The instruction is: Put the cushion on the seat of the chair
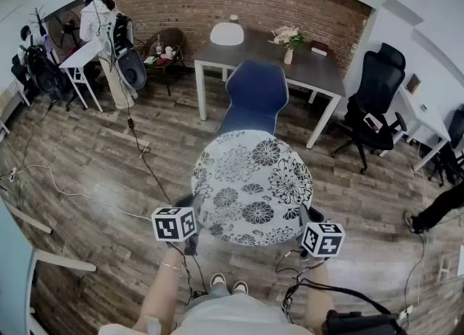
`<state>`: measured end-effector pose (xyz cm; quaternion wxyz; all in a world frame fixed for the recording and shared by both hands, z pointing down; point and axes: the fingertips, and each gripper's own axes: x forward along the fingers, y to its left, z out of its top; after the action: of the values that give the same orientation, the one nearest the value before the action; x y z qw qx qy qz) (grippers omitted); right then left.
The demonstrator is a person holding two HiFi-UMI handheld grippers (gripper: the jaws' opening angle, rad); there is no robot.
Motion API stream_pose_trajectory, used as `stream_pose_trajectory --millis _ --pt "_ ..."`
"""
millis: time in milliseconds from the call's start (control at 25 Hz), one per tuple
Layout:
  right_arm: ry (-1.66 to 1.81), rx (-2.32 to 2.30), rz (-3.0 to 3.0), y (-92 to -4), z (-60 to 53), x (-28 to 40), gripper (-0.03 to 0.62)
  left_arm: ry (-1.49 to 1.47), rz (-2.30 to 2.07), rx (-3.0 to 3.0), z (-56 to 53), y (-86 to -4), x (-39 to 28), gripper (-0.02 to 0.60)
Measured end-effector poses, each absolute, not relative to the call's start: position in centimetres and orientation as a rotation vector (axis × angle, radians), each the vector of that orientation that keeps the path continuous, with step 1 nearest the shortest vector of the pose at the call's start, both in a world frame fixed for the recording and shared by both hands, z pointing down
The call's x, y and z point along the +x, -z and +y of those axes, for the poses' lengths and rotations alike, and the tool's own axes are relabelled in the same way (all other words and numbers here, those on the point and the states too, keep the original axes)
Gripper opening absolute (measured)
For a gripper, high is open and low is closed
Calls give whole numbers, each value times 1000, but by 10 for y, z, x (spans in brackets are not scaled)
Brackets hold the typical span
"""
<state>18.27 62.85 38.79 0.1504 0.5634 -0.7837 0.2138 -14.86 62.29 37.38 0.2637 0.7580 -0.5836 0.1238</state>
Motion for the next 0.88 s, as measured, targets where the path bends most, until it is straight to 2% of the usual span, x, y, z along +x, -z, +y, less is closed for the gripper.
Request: stream_pose_trajectory --millis 880 --pt "-717 1663 -2262 -399 627 168 25 -324 -1492 2085 610 -390 -149 14"
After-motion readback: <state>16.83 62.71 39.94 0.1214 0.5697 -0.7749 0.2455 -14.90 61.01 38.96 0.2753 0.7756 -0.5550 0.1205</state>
